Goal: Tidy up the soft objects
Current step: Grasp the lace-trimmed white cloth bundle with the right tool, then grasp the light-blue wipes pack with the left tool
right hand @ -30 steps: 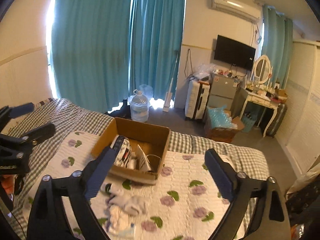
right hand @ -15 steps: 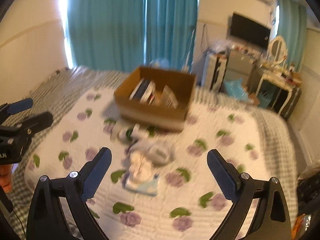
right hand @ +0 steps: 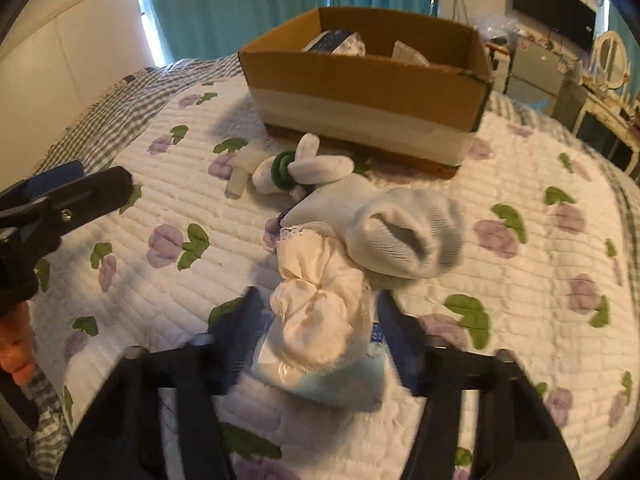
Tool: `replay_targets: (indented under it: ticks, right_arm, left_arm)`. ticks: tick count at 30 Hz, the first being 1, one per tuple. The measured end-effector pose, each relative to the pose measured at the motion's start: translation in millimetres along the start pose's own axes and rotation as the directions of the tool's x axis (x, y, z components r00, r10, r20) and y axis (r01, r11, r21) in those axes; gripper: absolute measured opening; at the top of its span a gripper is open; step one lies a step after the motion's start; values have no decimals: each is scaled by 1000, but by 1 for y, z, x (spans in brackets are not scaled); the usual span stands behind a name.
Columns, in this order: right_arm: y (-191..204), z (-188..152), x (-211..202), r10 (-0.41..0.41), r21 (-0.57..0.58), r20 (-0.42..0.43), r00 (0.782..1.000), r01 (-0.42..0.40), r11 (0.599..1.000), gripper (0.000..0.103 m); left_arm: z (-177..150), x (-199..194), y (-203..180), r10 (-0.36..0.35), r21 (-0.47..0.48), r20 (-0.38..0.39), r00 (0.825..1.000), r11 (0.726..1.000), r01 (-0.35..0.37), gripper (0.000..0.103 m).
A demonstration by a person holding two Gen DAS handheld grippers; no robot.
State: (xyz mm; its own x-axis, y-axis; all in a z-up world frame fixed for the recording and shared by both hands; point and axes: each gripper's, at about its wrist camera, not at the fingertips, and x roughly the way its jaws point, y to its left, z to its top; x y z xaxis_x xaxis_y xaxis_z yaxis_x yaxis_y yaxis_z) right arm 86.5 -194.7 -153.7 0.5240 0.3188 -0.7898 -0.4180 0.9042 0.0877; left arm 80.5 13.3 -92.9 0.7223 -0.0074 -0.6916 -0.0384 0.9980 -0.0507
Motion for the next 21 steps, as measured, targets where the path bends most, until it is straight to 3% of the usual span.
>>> replay_targets:
  ticks: [2,4,11,16,21]
  right_arm:
    - [-1,1,5,16,-3,-8,1000,-16,1000,21]
    - [-2,0,6,27,-4,-8,1000,-27,1000,16]
    - [-18,1,-51,33,18,110,993,-35,999,15]
    - [-41,-4,-94,-43,34,169,985,37,999,15]
    - [-75,-17,-104,-107,103,164,981,91,990,15]
  left_arm:
    - [0,3,-3,-4,-3,-6,1000,1000,4,103]
    - [0,2,-7,-12,-4,-8,1000,1000,12,103]
    - [-1,-10,-38,-36,42,-18,999,998,37,103]
    - [-7,-8,-67,-71,54,-67,995,996,75,103]
    - [-25,10,-101,-99,60,-154,983,992,109,103]
